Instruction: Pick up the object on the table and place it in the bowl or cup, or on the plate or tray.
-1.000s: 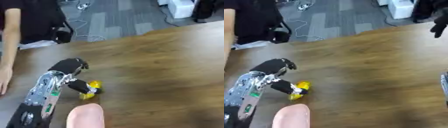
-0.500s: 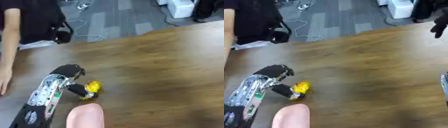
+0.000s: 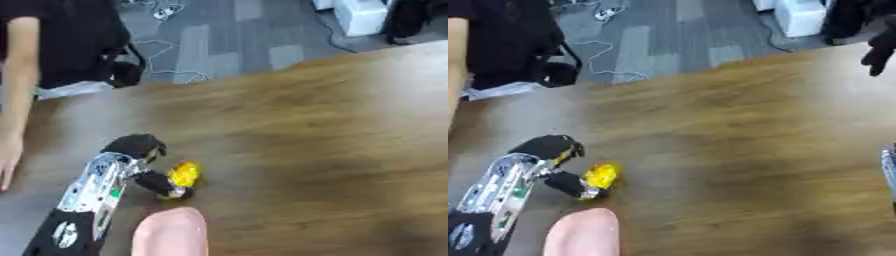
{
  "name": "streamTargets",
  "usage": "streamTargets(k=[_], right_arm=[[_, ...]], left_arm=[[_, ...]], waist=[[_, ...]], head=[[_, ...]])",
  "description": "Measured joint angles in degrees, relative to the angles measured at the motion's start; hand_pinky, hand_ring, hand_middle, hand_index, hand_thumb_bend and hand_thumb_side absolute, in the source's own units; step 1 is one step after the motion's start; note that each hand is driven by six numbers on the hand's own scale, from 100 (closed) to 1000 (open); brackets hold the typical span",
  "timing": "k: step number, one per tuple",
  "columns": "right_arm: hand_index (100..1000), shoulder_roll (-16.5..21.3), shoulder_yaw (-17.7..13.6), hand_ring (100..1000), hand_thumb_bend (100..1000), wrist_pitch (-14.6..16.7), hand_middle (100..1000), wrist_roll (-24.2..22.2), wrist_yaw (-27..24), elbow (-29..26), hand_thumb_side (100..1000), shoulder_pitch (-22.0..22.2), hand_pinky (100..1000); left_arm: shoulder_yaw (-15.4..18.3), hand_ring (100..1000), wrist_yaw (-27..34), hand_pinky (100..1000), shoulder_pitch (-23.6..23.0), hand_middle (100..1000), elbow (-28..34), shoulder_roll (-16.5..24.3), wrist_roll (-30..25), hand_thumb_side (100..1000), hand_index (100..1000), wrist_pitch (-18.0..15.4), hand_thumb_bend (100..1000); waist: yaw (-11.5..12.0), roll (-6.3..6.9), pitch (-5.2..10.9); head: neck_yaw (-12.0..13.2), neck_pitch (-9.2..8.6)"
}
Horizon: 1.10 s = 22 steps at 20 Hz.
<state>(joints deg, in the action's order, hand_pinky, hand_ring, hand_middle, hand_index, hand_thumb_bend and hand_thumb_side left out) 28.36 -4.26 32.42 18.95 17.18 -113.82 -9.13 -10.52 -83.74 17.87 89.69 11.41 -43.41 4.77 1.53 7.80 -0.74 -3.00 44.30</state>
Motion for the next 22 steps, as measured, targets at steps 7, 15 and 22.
streamTargets(k=[7,15,22], right_arm=[[723,0.0,0.0,371,100,-0.1,487,0.1,0.0,0.0,1000,0.0,208],[722,0.0,0.0,376,100,-0.1,493,0.1,-0.4,0.0,1000,-0.5,214],[722,0.0,0.0,377,100,-0.1,494,0.1,-0.6,0.0,1000,-0.5,216]], left_arm=[[0.6,565,-0.9,348,1.8,702,-5.4,-1.6,0.8,815,823,0.8,629],[0.7,556,-1.0,344,3.4,693,-8.2,-2.5,1.4,808,819,0.7,630],[0.7,551,-1.0,341,3.9,685,-8.7,-2.5,0.6,764,813,-0.1,685]], waist=[[-0.2,0.00,0.28],[-0.5,0.10,0.36],[-0.7,0.15,0.38]], head=[[0.0,0.00],[0.0,0.00],[0.0,0.00]])
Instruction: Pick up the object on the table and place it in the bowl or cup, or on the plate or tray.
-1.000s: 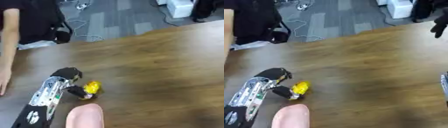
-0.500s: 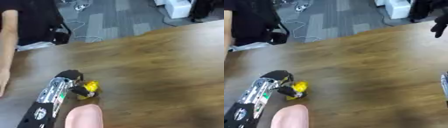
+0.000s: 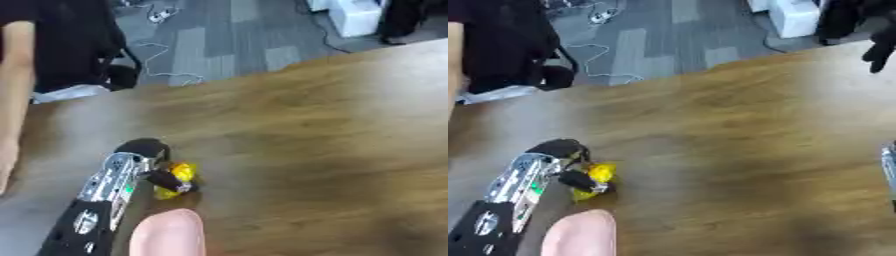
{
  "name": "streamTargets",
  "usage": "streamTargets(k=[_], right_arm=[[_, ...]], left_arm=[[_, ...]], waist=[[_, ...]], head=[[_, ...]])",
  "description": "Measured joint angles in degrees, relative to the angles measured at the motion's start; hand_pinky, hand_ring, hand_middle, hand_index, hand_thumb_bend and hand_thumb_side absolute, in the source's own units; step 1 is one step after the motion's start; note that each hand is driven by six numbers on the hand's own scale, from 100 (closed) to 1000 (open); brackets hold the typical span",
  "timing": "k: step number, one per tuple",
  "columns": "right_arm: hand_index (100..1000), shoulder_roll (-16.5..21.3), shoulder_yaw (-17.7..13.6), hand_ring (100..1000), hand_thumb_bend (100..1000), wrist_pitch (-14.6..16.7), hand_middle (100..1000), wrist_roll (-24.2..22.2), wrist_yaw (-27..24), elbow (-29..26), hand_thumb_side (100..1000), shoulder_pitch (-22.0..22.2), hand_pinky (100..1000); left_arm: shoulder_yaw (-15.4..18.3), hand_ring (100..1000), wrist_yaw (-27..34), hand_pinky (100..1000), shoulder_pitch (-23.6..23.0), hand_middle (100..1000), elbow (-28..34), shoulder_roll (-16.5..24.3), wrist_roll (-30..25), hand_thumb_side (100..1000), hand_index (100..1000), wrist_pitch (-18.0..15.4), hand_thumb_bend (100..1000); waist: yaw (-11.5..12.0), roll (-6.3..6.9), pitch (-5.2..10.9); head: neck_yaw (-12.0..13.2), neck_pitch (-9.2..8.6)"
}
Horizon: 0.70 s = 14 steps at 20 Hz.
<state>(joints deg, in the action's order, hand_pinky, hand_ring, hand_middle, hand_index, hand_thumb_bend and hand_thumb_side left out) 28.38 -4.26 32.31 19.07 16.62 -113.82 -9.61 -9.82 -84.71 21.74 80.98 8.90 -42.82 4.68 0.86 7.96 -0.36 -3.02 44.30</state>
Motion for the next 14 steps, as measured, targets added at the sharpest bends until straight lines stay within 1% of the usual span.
streamTargets(k=[1,2,3,4,5,6,7,8,9,10,11,12,13,14], right_arm=[[722,0.0,0.0,377,100,0.0,494,0.0,0.0,0.0,1000,0.0,216],[722,0.0,0.0,377,100,0.0,494,0.0,0.0,0.0,1000,0.0,216],[721,0.0,0.0,377,100,0.0,493,0.0,0.0,0.0,1000,0.0,215],[721,0.0,0.0,376,100,0.0,492,0.0,0.0,0.0,1000,0.0,215],[721,0.0,0.0,376,100,0.0,491,0.0,0.0,0.0,1000,0.0,215],[721,0.0,0.0,376,100,0.0,491,0.0,0.0,0.0,1000,0.0,214],[721,0.0,0.0,375,100,0.0,490,0.0,0.0,0.0,1000,0.0,214],[721,0.0,0.0,375,100,0.0,490,0.0,0.0,0.0,1000,0.0,214],[720,0.0,0.0,374,100,0.0,487,0.0,0.0,0.0,1000,0.0,213],[720,0.0,0.0,374,100,0.0,487,0.0,0.0,0.0,1000,0.0,213],[719,0.0,0.0,373,100,0.0,484,0.0,0.0,0.0,1000,0.0,213],[719,0.0,0.0,373,100,0.0,483,0.0,0.0,0.0,1000,0.0,214],[718,0.0,0.0,372,100,0.0,481,0.0,0.0,0.0,1000,0.0,214],[718,0.0,0.0,372,100,0.0,481,0.0,0.0,0.0,1000,0.0,214]], left_arm=[[-0.1,553,0.0,345,0.0,687,0.0,0.0,-0.3,747,815,-0.2,710],[-0.1,553,0.0,345,0.0,687,0.0,0.0,-0.6,747,815,-0.4,710],[-0.2,559,0.0,352,0.1,692,0.0,0.1,-1.0,713,817,-0.7,751],[-0.3,559,0.0,352,0.2,691,-0.2,0.2,-1.6,701,816,-1.1,742],[-0.5,557,0.1,350,0.4,688,-0.4,0.4,-2.3,674,813,-1.5,679],[-0.5,557,0.2,349,0.5,686,-0.4,0.7,-3.0,665,811,-2.0,657],[-0.7,549,0.4,338,0.7,662,-0.4,1.0,-3.6,428,782,-2.4,313],[-0.8,550,0.6,339,0.9,666,-0.4,1.1,-4.2,477,787,-2.7,357],[-0.9,521,0.9,294,1.0,602,-0.3,1.1,-4.5,100,689,-3.0,141],[-0.9,539,1.2,324,1.0,639,-0.2,1.1,-4.7,164,751,-3.2,196],[-1.0,480,1.4,236,1.0,539,0.0,1.1,-4.6,100,582,-3.3,158],[-1.2,458,1.6,203,1.0,489,0.1,1.1,-4.3,100,529,-3.4,172],[-1.2,405,1.7,151,1.0,396,0.3,1.1,-3.8,100,440,-3.4,198],[-1.2,405,1.7,151,1.0,396,0.4,1.2,-3.2,100,440,-3.4,198]], waist=[[0.0,0.00,0.00],[0.0,0.00,0.00],[0.0,0.01,0.02],[0.0,0.01,0.09],[0.0,0.02,0.14],[0.0,0.03,0.17],[0.0,0.04,0.22],[0.0,0.04,0.25],[0.0,0.04,0.26],[0.0,0.05,0.26],[0.0,0.06,0.27],[0.0,0.06,0.27],[0.0,0.07,0.27],[0.0,0.07,0.27]], head=[[0.0,0.00],[0.0,0.00],[0.0,0.00],[0.0,0.00],[0.0,0.00],[0.0,0.00],[0.0,0.00],[0.0,0.00],[0.0,0.00],[0.0,0.00],[0.0,0.00],[0.0,0.00],[0.0,0.00],[0.0,0.00]])
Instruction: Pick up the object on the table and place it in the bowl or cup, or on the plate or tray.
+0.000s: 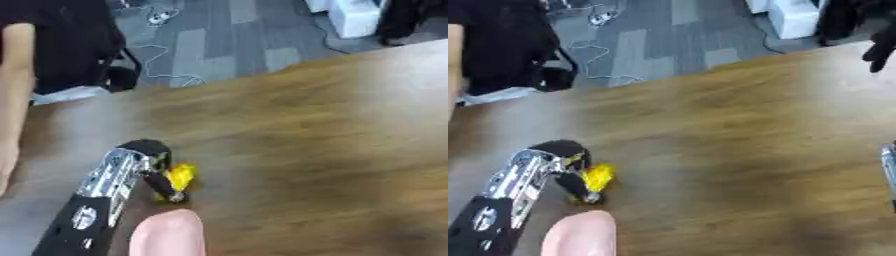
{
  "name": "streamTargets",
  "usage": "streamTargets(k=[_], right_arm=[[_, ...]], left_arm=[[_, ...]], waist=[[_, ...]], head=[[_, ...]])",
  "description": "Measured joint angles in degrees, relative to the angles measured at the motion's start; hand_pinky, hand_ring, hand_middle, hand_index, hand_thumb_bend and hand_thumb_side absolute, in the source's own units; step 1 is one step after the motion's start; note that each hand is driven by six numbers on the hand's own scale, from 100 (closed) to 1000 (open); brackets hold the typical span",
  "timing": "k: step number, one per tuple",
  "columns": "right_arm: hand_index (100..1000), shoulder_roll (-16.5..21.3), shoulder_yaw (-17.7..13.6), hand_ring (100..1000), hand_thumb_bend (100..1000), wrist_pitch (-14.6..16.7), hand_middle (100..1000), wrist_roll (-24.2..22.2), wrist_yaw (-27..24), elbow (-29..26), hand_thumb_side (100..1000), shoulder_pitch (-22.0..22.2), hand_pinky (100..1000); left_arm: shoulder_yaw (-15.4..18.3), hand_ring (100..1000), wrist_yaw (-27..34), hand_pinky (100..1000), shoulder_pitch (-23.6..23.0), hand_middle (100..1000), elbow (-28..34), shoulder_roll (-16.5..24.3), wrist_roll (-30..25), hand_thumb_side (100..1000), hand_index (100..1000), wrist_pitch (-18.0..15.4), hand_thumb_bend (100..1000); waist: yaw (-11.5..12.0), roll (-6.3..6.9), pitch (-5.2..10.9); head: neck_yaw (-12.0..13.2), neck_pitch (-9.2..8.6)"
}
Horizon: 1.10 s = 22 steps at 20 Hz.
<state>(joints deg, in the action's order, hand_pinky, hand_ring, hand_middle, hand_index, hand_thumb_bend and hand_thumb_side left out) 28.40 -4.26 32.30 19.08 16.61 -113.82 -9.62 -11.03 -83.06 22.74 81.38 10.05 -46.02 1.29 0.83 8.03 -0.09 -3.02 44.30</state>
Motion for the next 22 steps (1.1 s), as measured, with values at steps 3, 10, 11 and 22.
streamTargets(k=[3,10,11,22], right_arm=[[716,0.0,0.0,367,100,0.0,454,0.0,0.0,0.0,1000,0.0,210],[710,0.0,0.0,355,100,0.0,430,0.0,0.0,0.0,1000,0.0,199],[709,0.0,0.0,354,100,0.0,427,0.0,0.0,0.0,1000,0.0,197],[706,0.0,0.0,343,100,-0.2,414,-0.2,0.0,0.0,1000,0.0,187]], left_arm=[[0.0,246,-0.1,100,-0.1,154,0.0,0.3,2.8,100,229,0.4,246],[-0.4,100,0.2,100,-0.1,100,0.9,0.5,11.3,100,139,1.1,383],[-0.4,100,0.6,100,-0.1,100,1.3,0.5,13.0,100,133,1.2,386],[0.0,100,10.4,100,-0.7,100,10.0,2.6,32.6,100,100,3.2,281]], waist=[[0.0,0.01,0.00],[0.0,0.01,-0.01],[0.0,0.01,-0.02],[0.0,0.12,-0.02]], head=[[0.0,0.00],[0.0,0.00],[0.0,0.00],[0.0,0.00]])
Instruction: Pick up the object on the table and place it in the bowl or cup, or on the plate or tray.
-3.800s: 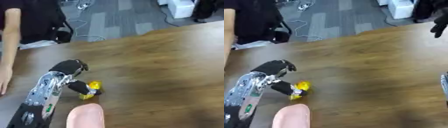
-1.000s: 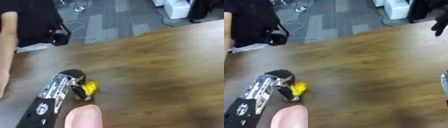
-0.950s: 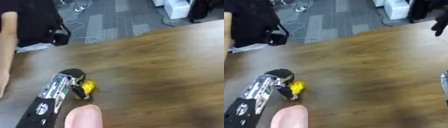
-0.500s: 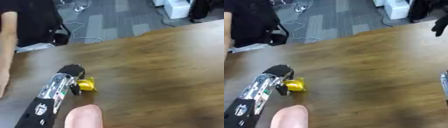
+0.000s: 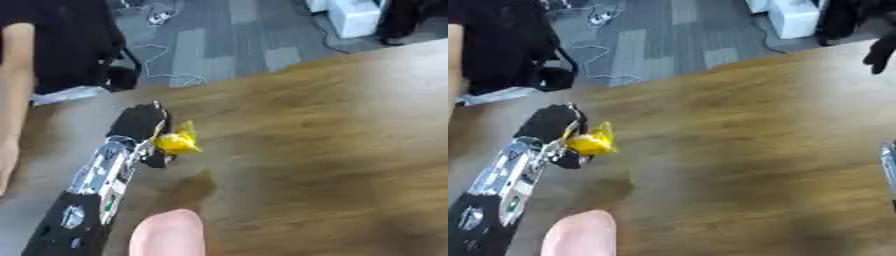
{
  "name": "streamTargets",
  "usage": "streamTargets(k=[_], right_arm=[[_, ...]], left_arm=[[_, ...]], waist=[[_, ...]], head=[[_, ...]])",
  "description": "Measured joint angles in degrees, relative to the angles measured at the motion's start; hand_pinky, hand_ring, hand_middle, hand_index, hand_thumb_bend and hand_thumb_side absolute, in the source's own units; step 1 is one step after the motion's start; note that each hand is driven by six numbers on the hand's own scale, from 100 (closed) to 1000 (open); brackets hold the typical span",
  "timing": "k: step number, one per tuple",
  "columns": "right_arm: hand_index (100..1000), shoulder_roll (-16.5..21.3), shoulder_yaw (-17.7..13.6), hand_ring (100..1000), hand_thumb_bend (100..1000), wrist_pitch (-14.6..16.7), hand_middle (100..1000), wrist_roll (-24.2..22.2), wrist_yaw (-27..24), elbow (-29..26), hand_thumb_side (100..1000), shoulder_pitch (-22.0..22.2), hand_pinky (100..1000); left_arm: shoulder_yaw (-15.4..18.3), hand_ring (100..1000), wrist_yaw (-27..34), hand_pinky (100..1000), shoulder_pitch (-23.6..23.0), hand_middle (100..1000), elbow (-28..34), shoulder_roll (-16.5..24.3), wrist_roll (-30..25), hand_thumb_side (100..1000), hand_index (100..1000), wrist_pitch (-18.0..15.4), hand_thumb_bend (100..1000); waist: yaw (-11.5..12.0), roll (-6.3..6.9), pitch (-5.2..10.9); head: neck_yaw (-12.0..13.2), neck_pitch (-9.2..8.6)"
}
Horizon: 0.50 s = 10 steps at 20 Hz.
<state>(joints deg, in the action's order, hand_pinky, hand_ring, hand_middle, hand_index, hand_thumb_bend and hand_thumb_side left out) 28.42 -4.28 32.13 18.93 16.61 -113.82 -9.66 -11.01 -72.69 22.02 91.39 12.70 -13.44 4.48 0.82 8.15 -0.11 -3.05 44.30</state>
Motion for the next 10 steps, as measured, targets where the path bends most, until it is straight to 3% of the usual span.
streamTargets(k=[5,10], right_arm=[[704,0.2,0.0,338,100,-0.1,409,-0.1,0.0,0.0,1000,0.0,181],[702,0.4,0.0,332,100,-0.1,403,-0.1,0.0,0.0,1000,0.0,173]], left_arm=[[-0.4,100,13.5,100,-2.1,100,6.2,5.9,2.3,100,105,-1.0,293],[-2.3,100,20.7,100,-3.6,100,11.5,14.4,-0.2,100,118,-3.4,338]], waist=[[0.0,0.13,0.00],[0.2,0.19,0.00]], head=[[-0.1,0.00],[-0.1,0.00]])
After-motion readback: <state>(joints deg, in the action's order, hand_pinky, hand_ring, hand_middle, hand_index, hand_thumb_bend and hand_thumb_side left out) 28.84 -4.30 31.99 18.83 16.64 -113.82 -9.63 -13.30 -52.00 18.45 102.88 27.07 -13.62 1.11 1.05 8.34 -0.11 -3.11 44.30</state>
